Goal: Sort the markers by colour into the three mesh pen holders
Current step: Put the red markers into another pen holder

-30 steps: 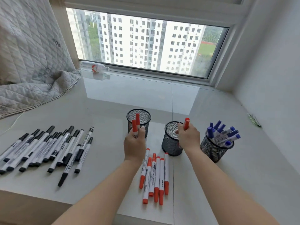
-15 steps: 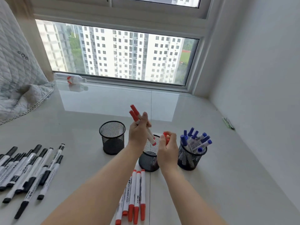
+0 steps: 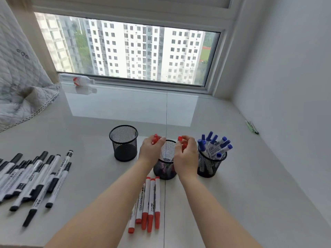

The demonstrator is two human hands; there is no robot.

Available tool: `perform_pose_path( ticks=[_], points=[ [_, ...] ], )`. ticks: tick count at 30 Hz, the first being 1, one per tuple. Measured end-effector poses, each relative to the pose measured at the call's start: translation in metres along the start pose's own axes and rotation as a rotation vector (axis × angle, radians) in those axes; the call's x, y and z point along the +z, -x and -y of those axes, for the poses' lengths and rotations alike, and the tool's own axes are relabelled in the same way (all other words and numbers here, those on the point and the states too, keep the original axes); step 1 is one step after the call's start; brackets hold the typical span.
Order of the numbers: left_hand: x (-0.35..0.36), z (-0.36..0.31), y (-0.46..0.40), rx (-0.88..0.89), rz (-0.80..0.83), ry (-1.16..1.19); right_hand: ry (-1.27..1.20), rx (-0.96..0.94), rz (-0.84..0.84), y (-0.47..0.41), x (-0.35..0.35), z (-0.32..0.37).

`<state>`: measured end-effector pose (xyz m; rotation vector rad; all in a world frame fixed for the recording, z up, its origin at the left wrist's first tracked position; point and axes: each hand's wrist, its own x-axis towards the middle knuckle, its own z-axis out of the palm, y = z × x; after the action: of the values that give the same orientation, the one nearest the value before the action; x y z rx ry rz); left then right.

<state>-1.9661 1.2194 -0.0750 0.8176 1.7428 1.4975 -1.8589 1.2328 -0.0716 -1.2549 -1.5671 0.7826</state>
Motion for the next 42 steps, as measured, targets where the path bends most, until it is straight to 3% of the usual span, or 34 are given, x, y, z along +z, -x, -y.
perform_pose_path(
  ticks=[3, 7, 10, 15, 22, 33, 38, 42],
  points=[
    [-0.015, -0.006, 0.012, 0.102, 0.016, -0.025, 0.164, -0.124, -0.023, 0.007, -0.008, 0.006],
    [-0.044, 0.003, 0.036, 0.176, -0.091, -0.098, 0.228, -0.478, -0.207, 0.036, -0.022, 0.014],
    [-0.065, 0.025, 0.054, 0.189, -0.181, -0.328, 0.168, -0.558, -0.112, 0.062, -0.021, 0.009],
    [-0.073, 0.060, 0.073, 0.024, -0.115, -0.673, 0.167, -0.289, 0.176, 0.088, -0.009, -0.015],
    [-0.062, 0.075, 0.088, 0.022, -0.092, -0.921, 0.371, 0.131, 0.410, 0.099, 0.008, -0.033],
    [-0.065, 0.081, 0.092, 0.024, -0.113, -0.968, 0.611, 0.131, 0.455, 0.100, 0.019, -0.028],
    [-0.066, 0.078, 0.089, -0.009, -0.090, -1.038, 0.837, 0.023, 0.470, 0.103, 0.021, -0.034],
    [-0.069, 0.073, 0.088, -0.047, -0.066, -1.044, 0.857, 0.032, 0.457, 0.100, 0.022, -0.033]
  ],
)
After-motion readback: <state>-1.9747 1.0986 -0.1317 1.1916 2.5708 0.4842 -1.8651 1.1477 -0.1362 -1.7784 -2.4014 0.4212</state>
